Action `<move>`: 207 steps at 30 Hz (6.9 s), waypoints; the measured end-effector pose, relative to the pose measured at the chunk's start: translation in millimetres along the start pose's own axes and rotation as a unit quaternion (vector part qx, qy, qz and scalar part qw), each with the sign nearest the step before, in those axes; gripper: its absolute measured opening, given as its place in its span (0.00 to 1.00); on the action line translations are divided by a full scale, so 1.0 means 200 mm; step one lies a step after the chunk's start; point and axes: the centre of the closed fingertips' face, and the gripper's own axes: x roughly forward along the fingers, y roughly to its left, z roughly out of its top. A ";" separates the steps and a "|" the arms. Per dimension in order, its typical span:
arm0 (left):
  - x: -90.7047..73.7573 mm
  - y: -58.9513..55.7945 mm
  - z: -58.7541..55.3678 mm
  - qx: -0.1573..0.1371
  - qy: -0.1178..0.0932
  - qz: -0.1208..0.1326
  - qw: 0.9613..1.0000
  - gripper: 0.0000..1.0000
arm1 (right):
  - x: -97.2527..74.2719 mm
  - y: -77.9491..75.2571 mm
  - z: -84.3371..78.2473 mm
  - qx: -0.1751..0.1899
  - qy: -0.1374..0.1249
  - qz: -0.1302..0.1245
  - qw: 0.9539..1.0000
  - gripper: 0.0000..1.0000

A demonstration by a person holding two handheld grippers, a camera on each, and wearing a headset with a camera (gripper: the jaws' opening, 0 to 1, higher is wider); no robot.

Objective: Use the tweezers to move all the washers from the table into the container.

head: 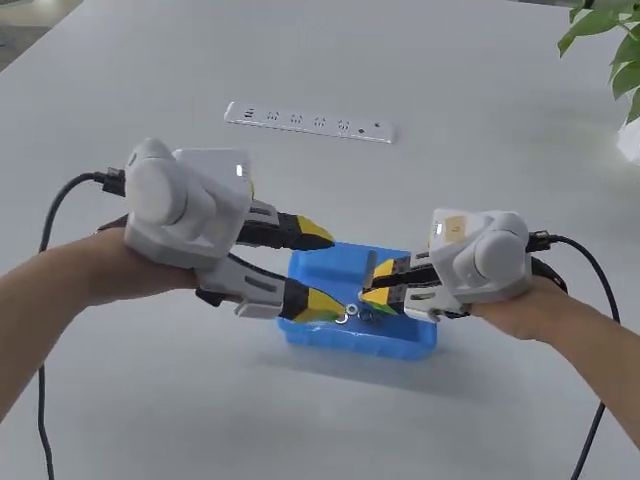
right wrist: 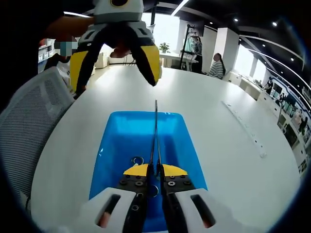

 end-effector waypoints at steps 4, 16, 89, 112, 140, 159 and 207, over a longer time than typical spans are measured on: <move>0.05 0.02 0.00 0.006 0.003 -0.012 1.000 0.36 | 0.00 0.00 0.00 0.001 0.000 -0.001 1.000 0.08; 0.13 0.09 0.02 0.025 0.010 -0.023 0.999 0.23 | 0.00 0.00 0.00 0.000 -0.001 0.000 1.000 0.08; 0.13 0.06 0.12 0.070 0.034 -0.053 0.996 0.05 | -0.45 0.08 -0.09 0.088 0.002 -0.106 0.990 0.48; -0.01 -0.05 0.23 0.071 0.046 -0.036 0.996 0.05 | -0.61 0.24 -0.09 0.127 -0.011 -0.141 0.982 0.69; -0.09 -0.32 0.28 0.075 0.038 -0.054 0.995 0.05 | -0.58 0.47 0.08 0.099 -0.056 -0.109 0.988 0.45; -0.06 -0.48 0.27 0.083 0.016 -0.093 0.992 0.05 | -0.38 0.58 0.23 0.042 -0.082 -0.048 0.995 0.28; -0.10 -0.50 -0.12 0.108 0.124 -0.110 0.980 0.05 | -0.29 0.65 0.17 -0.034 0.012 -0.001 0.999 0.07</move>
